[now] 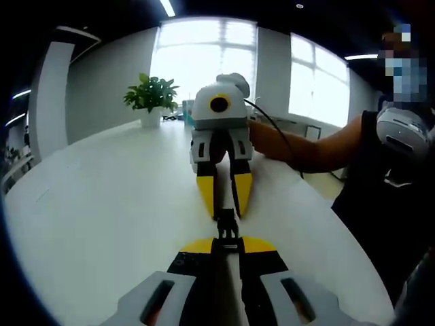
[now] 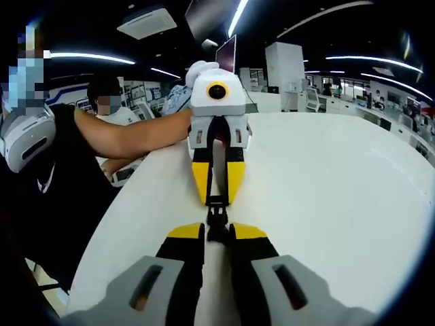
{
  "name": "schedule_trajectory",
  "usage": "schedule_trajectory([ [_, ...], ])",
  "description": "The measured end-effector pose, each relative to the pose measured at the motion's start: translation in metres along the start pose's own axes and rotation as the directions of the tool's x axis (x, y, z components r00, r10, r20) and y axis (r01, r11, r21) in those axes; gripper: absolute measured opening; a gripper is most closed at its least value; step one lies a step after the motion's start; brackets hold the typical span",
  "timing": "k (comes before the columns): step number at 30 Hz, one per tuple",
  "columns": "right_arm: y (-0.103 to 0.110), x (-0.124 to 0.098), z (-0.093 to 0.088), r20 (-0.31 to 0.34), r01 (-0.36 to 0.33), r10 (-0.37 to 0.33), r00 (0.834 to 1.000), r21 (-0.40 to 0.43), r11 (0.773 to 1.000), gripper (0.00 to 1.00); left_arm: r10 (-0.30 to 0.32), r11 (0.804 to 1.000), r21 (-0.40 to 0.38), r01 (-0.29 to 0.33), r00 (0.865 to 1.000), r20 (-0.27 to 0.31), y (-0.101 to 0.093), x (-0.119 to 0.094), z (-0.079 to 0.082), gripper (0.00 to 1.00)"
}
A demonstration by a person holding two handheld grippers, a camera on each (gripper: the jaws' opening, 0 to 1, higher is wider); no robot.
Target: Snap the two parts of the plastic buckle together until the buckle closes and remains connected.
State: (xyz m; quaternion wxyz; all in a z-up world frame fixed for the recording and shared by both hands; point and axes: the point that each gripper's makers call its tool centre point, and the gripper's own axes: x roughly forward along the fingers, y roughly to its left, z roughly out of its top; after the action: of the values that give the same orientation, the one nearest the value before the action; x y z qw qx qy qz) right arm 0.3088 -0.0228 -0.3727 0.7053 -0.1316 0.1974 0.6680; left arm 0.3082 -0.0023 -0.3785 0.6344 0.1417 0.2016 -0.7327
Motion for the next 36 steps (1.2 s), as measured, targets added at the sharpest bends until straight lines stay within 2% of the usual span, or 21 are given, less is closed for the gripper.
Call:
schedule_trajectory([
  [16, -0.003, 0.000, -0.001, -0.022, 0.026, -0.027, 0.999, -0.037, 0.999, 0.11, 0.011, 1.000, -0.003, -0.011, 1.000, 0.000, 0.002, 0.001, 0.001, 0.10],
  [26, -0.009, 0.001, 0.002, -0.041, 0.059, -0.063, 0.997, -0.074, 0.996, 0.09, 0.054, 0.999, 0.006, -0.054, 0.998, -0.015, 0.010, 0.008, 0.004, 0.09],
  [36, -0.012, 0.000, -0.001, -0.040, 0.064, -0.067, 0.997, -0.058, 0.996, 0.08, 0.067, 0.998, 0.000, -0.067, 0.998, -0.001, 0.016, 0.010, 0.004, 0.08],
])
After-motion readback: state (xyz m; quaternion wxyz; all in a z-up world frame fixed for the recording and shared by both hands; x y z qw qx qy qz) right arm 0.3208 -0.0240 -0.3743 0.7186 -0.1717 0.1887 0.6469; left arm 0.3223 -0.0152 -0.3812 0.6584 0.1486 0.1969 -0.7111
